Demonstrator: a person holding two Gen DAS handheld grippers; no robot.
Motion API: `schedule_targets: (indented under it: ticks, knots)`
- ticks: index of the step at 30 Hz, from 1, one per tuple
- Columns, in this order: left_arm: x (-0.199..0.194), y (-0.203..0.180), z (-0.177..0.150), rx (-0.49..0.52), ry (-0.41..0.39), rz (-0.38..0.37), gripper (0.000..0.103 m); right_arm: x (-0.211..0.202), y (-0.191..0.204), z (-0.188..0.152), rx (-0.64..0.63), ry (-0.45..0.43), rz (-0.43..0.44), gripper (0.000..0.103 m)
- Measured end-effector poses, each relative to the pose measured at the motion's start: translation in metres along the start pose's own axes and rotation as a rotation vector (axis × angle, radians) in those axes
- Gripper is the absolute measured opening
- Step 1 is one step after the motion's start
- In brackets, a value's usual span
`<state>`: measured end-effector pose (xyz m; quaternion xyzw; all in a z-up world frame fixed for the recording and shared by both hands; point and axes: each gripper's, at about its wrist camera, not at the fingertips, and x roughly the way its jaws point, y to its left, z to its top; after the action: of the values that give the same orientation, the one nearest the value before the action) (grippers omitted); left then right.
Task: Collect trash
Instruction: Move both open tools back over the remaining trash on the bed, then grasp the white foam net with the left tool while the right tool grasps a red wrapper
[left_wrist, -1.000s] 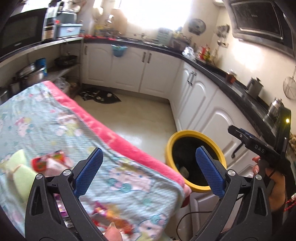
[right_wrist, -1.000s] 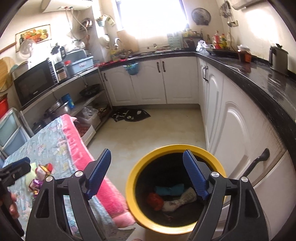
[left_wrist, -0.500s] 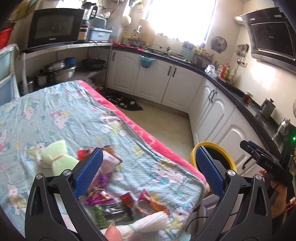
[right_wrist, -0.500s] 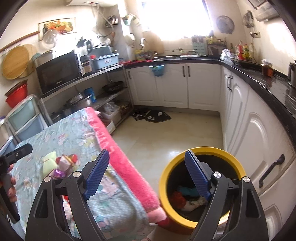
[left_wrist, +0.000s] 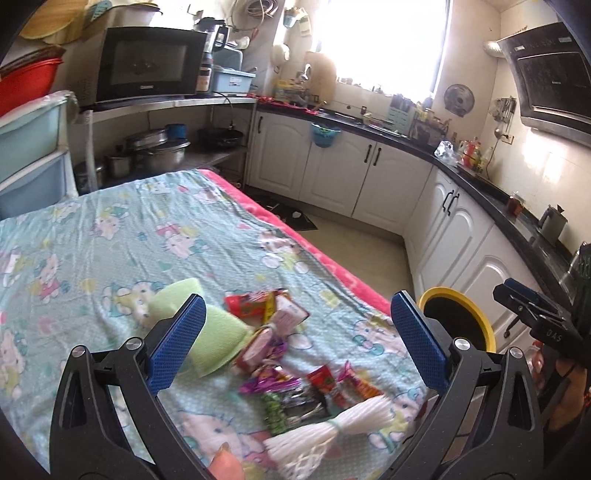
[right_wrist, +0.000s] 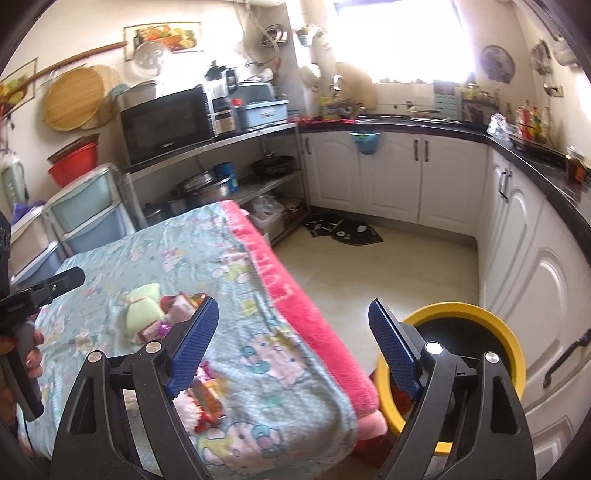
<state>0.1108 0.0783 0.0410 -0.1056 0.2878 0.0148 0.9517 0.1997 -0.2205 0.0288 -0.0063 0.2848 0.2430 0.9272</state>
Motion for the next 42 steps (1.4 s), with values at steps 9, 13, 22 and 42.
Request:
schedule_targets:
  ticks: [9, 13, 22, 42]
  knots:
    - [-0.014, 0.025, -0.019, 0.02, 0.013, 0.031, 0.092, 0.011, 0.036, 0.0, -0.051, 0.039, 0.091, 0.081]
    - [-0.015, 0.03, -0.033, 0.055, 0.044, 0.019, 0.092, 0.019, 0.051, -0.001, -0.088, 0.065, 0.125, 0.081]
    - [-0.015, 0.023, -0.062, 0.144, 0.083, -0.039, 0.092, 0.037, 0.078, -0.008, -0.152, 0.134, 0.197, 0.076]
    - [0.023, 0.002, -0.121, 0.226, 0.22, -0.187, 0.091, 0.114, 0.117, -0.042, -0.286, 0.39, 0.316, 0.042]
